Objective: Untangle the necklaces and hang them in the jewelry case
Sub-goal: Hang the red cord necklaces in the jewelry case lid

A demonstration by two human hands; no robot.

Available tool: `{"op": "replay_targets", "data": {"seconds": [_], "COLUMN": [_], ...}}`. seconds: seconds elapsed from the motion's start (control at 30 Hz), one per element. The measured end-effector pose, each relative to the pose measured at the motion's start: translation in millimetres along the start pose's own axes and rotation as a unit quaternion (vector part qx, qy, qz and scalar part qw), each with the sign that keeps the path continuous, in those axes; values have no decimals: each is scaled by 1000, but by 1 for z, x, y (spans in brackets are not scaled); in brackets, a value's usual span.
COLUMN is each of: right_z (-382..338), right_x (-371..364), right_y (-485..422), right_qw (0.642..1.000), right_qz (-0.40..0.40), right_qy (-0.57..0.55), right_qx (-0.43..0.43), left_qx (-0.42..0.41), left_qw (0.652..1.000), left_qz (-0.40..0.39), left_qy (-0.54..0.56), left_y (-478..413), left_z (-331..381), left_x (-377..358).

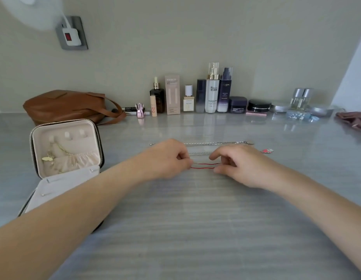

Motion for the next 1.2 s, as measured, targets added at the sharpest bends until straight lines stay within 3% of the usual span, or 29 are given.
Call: {"op": "replay_targets", "data": {"seconds": [0.13,0.3,0.53,0.6,0.7,0.83,1.03,1.13,1.2], "right_z": [0,-3,-8,-11,-14,-17,-33,-48,-63], "right_x": [-8,-8,-4,3,10,13,24,36,46], "right_y": [-6,-5,0,0,1,4,12,13,11], "right_qw": [998,998,996,1000,997,983,998,997,998], "right_qz": [13,50,-28,-21,-16,-14,48,69,52], "right_qy": [66,46,80,20,-79,-183,15,28,-23], "right_qx": [-5,-14,-16,-10,-3,4,25,36,39], "left_qx": [0,19,4,-26,-51,-63,-81,-95,-105], "left_qw": [995,993,990,993,997,989,988,986,983], "left_qz": [33,41,28,-6,-45,-8,-6,13,44], "left_qy": [-95,-107,-141,-112,26,135,129,134,145], "left_y": [2,3,1,2,3,4,12,22,30], "left_z": [3,4,-2,2,14,20,24,21,17], "left_x": [2,1,-5,-8,-13,-14,-4,4,11]}}
Point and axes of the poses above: each hand's wrist, its own y-axis away from the middle knuckle, its own x-axis out of the back of the hand, z = x × y, the point moved 1 cm from there along -y, towards the middle knuckle, and after that the axes turned 6 degrees about -z, right-handed, at the moved point
